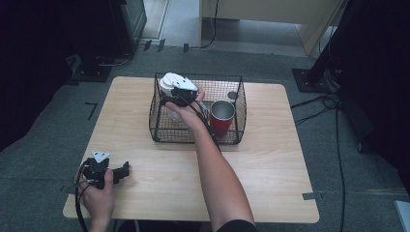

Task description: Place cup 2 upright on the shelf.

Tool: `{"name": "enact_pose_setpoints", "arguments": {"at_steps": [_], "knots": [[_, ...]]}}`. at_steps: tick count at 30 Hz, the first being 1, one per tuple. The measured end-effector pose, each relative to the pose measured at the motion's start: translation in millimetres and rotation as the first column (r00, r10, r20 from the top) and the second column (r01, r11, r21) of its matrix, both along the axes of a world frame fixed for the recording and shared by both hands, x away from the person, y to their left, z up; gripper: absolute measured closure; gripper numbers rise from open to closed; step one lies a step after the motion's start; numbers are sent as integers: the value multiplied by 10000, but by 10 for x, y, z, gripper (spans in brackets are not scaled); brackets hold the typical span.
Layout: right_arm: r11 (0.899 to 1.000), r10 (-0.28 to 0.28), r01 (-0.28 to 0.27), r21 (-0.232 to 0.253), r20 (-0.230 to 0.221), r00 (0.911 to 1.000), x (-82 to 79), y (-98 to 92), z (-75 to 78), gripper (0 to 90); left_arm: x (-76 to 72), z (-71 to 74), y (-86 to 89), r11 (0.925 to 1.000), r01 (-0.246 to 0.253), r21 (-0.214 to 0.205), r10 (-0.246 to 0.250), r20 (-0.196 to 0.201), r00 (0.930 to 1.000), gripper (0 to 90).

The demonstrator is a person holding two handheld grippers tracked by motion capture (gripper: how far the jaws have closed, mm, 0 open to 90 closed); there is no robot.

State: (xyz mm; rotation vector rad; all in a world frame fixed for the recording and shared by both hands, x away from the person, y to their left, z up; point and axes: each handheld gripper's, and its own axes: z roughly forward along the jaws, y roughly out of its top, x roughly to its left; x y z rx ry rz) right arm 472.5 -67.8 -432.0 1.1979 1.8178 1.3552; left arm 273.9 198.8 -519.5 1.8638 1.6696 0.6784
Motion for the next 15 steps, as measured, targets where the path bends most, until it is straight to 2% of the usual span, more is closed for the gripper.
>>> {"name": "enact_pose_setpoints", "arguments": {"at_steps": [10,12,15], "knots": [[9976,533,-533,-440,-3,9986,-32,-8,-25,150,0,1,1,10000,10,5,-10,-10,10000,0],[9967,636,-640,-503,-101,9979,-50,-9,-18,125,0,1,0,10000,10,5,-10,-9,10000,0],[9955,861,-873,-374,-316,9958,-58,-24,10,30,0,0,0,10000,6,8,-6,-2,10000,0]]}}
